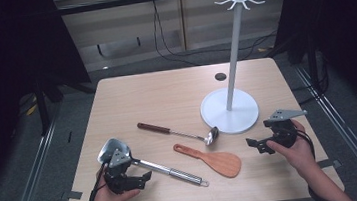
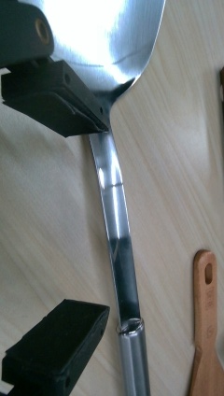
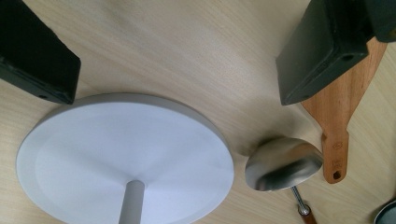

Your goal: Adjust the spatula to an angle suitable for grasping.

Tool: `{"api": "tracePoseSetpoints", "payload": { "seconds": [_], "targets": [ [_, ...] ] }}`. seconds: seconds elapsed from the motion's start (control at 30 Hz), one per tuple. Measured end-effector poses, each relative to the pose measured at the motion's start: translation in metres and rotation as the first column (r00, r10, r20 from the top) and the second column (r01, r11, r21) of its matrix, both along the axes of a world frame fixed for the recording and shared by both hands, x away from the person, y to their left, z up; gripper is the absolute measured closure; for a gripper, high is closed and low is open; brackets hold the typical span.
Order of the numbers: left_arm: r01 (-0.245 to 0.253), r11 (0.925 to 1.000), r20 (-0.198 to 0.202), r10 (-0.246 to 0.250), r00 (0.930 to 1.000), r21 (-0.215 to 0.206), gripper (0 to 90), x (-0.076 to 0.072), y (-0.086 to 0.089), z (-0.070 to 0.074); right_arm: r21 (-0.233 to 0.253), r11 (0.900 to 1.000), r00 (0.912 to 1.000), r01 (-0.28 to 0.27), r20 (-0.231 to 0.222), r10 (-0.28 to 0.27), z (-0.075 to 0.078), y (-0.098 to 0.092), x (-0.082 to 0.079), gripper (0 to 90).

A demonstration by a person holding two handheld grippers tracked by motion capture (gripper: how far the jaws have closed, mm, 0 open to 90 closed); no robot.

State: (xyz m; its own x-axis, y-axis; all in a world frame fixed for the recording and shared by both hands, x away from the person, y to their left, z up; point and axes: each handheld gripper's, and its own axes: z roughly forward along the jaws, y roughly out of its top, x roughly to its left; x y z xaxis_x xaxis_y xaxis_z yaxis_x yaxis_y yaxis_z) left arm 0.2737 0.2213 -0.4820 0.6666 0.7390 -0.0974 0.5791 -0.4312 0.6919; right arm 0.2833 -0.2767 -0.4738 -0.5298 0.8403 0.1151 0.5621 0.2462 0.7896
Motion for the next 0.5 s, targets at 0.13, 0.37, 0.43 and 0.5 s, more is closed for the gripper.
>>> {"api": "tracePoseSetpoints", "payload": {
  "seconds": [0.13, 0.37, 0.43, 0.5],
  "targets": [
    [0.012, 0.9999, -0.005, -0.012, 0.9999, -0.007, 14.3, -0.0005, -0.0023, -0.0002, 0.005, 1.0, 1.0, 0.0, -0.003, 0.0, -0.0004, -0.0012, -0.0002, 0.0],
    [0.06, 0.9982, -0.041, -0.06, 0.9974, -0.007, 29.6, 0.0001, -0.0039, -0.0008, -0.002, 1.0, 0.9999, 0.003, -0.01, -0.003, -0.0009, -0.0025, -0.002, 0.0],
    [0.069, 0.9976, -0.046, -0.069, 0.9966, -0.006, 36.7, 0.0, -0.0043, -0.0008, -0.002, 1.0, 1.0, 0.006, -0.007, -0.006, -0.0007, -0.0033, -0.002, 0.0],
    [0.096, 0.9953, -0.059, -0.095, 0.9937, 0.011, 41.7, -0.001, -0.005, -0.0003, 0.0, 1.0, 1.0, 0.005, -0.007, -0.005, -0.0004, -0.0034, -0.002, 0.0]
  ]
}}
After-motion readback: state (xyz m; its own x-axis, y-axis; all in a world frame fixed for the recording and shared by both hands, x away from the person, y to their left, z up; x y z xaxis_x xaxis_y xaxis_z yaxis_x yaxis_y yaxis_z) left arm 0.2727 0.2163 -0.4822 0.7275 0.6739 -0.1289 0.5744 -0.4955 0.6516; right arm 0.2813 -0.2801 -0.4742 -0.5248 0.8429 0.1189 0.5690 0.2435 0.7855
